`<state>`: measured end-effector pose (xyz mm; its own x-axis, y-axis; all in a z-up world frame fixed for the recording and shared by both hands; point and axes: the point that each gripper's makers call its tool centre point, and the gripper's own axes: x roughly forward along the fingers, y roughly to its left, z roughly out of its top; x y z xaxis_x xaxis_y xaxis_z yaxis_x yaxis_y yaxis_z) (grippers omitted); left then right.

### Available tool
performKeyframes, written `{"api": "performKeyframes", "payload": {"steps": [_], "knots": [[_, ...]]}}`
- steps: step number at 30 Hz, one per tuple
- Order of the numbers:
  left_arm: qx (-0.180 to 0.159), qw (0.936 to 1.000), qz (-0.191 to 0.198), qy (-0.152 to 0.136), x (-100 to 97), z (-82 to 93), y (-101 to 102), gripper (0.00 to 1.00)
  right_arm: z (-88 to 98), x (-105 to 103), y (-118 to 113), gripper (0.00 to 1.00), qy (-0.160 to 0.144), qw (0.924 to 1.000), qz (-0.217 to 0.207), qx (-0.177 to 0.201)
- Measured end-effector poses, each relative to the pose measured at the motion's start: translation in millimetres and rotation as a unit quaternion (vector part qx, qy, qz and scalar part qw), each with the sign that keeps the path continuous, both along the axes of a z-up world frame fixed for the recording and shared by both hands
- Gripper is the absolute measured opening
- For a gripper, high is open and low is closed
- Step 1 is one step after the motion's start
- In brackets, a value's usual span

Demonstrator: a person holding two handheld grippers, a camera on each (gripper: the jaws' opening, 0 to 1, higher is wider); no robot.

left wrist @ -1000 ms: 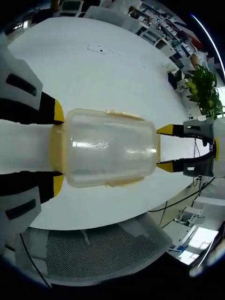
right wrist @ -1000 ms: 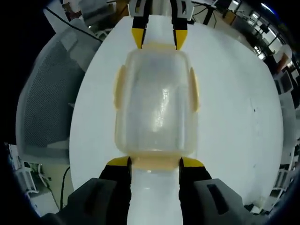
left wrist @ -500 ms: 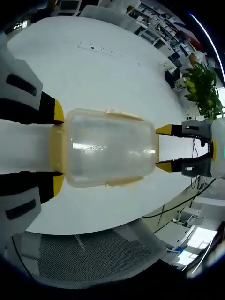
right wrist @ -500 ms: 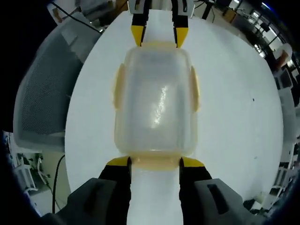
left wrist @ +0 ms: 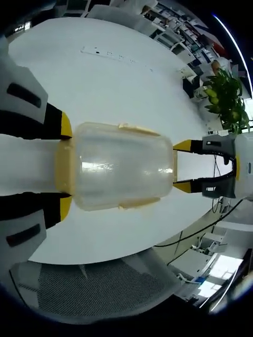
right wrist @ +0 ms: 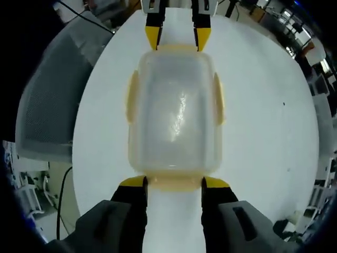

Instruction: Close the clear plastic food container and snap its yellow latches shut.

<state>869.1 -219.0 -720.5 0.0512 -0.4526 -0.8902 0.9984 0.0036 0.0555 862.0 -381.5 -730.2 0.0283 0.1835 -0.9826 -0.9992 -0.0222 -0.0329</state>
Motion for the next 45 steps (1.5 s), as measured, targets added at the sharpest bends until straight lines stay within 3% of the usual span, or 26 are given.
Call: {"api": "performKeyframes", "payload": {"steps": [27, 37, 42, 45], "knots": [[0.002, 0.9999, -0.007, -0.007, -0.3, -5.4, -3.4, 0.35, -0.9, 3.9, -12.0, 0.4, -0.017, 0.9997, -0.016, -0.011], [-0.012, 0.9994, 0.033, -0.006, 4.6, 8.4, 0.3, 0.37, 11.5, 0.4, -16.9, 0.42, -0.023, 0.9979, -0.06, 0.006], [-0.033, 0.9962, 0.081, -0.002, 5.4, 16.5, 1.3, 0.37, 25.4, -0.9, -7.7, 0.41, -0.016, 0.9885, -0.136, 0.064], [-0.053, 0.9926, 0.109, 0.005, 4.3, 22.1, -1.2, 0.37, 28.7, -1.1, -8.6, 0.4, -0.019, 0.9845, -0.157, 0.076]]}}
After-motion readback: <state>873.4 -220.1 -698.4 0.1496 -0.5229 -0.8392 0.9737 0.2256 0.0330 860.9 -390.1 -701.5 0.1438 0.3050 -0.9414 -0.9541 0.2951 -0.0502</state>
